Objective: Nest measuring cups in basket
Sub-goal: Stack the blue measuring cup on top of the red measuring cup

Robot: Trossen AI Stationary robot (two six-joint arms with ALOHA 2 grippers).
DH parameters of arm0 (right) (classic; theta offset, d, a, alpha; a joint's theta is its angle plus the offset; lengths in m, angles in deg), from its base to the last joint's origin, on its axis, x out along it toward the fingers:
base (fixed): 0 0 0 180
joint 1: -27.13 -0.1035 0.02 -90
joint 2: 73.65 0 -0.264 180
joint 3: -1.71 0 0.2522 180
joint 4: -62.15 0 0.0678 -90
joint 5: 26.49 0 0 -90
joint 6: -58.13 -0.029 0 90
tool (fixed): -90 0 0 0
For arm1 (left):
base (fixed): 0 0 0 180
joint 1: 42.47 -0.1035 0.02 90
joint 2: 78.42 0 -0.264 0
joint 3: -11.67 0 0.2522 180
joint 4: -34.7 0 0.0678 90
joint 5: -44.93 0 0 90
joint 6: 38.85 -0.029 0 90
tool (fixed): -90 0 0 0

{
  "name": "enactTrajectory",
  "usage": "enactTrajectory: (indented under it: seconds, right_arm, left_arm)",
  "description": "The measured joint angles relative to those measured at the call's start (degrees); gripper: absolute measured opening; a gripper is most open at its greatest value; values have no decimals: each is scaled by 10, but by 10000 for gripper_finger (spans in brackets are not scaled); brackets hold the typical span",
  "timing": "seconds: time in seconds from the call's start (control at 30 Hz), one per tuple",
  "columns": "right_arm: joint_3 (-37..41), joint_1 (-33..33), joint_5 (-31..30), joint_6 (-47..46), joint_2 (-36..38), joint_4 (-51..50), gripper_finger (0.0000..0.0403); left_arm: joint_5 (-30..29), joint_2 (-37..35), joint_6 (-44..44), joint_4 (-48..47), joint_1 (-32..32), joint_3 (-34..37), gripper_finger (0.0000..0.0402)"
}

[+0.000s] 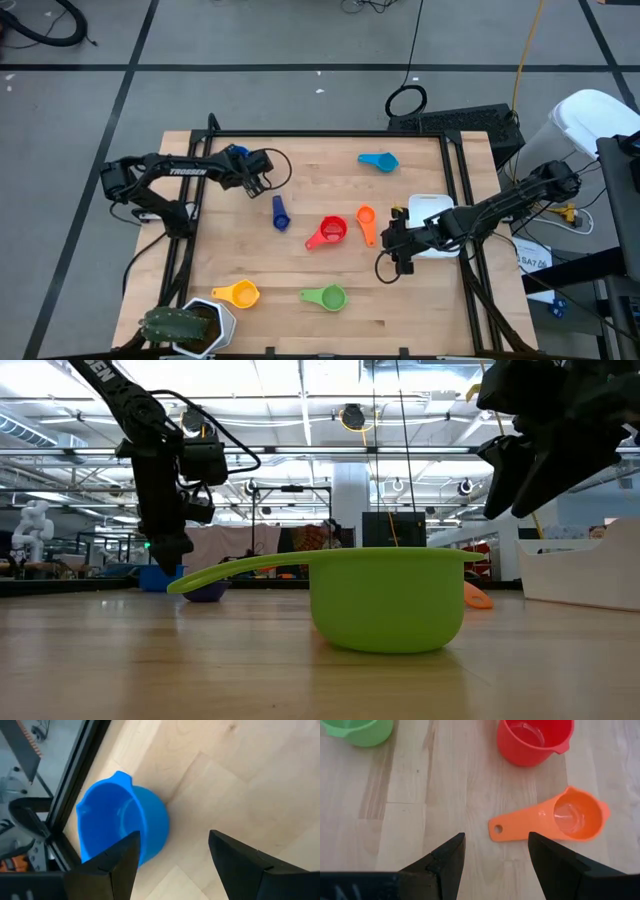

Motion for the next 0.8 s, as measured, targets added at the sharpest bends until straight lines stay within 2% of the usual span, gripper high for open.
enactTrajectory:
  seconds: [0.13, 0.33, 0.63, 0.8]
  right_arm:
    - [0, -9, 2, -8, 0, 1, 210]
    - [0, -19, 1, -9, 0, 1, 210]
    - [0, -19, 2, -20, 0, 1, 210]
    - [0, -19, 13, -24, 0, 1, 210]
  left_arm:
    - [-15, 0, -12, 0, -13, 0, 239]
    - [31, 0, -14, 15, -37, 0, 239]
    - [44, 0, -14, 10, -37, 0, 237]
    - [75, 0, -13, 1, -37, 1, 191]
